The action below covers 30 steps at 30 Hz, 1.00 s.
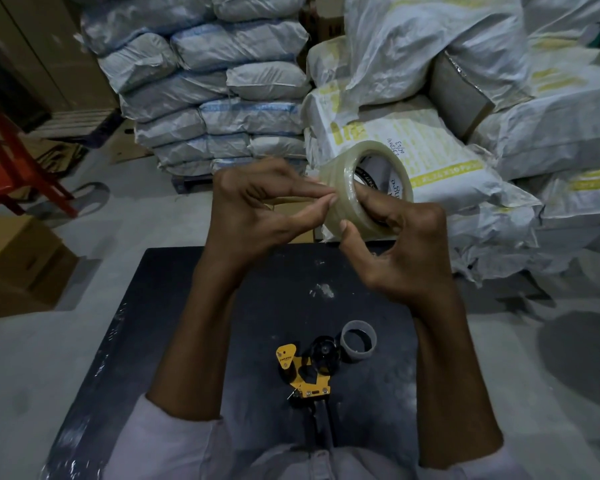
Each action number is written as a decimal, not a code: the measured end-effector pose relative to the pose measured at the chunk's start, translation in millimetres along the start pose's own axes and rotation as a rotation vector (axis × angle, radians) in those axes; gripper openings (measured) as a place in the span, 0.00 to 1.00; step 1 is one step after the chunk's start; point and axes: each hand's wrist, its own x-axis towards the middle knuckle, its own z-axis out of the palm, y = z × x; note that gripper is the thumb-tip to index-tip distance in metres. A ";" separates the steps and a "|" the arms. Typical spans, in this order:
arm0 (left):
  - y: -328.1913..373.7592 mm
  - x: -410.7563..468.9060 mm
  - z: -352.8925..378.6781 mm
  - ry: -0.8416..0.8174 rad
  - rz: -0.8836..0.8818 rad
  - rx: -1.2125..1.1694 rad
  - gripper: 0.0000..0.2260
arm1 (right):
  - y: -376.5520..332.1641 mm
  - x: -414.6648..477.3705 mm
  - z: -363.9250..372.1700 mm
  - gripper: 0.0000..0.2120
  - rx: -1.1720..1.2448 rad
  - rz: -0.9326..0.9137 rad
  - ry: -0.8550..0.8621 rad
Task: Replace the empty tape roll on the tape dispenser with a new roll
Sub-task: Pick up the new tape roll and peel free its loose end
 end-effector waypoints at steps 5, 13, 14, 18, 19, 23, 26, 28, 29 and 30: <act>-3.2 0.2 9.2 0.066 -0.101 -0.007 0.07 | -1.6 -5.3 7.9 0.17 -0.046 -0.006 0.018; 11.7 3.3 -6.9 -0.007 -0.034 0.048 0.12 | -6.5 4.7 8.5 0.20 0.011 0.044 0.034; 12.4 1.1 -4.7 -0.008 -0.013 0.058 0.13 | -5.5 6.1 6.3 0.20 0.001 0.042 0.029; 11.5 -0.7 -1.3 0.036 0.043 0.081 0.10 | -5.3 3.8 4.5 0.17 -0.035 0.035 0.008; 11.7 -1.2 -0.8 0.037 0.042 0.066 0.10 | -5.2 3.2 3.7 0.16 -0.043 0.036 0.006; 13.9 -1.9 2.5 0.031 0.031 -0.007 0.10 | -5.8 1.9 1.1 0.20 -0.051 0.026 0.005; 13.3 -0.9 4.5 0.048 0.009 -0.035 0.10 | -5.3 0.6 0.4 0.21 -0.072 0.008 0.020; 12.5 -0.8 4.5 0.051 -0.003 -0.047 0.10 | -4.9 0.6 0.1 0.22 -0.090 -0.004 0.030; 12.4 -0.7 4.7 0.050 -0.005 -0.055 0.10 | -4.8 0.7 0.0 0.22 -0.101 -0.014 0.037; 12.1 -0.5 5.1 0.052 -0.008 -0.065 0.10 | -4.5 0.9 0.1 0.22 -0.112 -0.025 0.044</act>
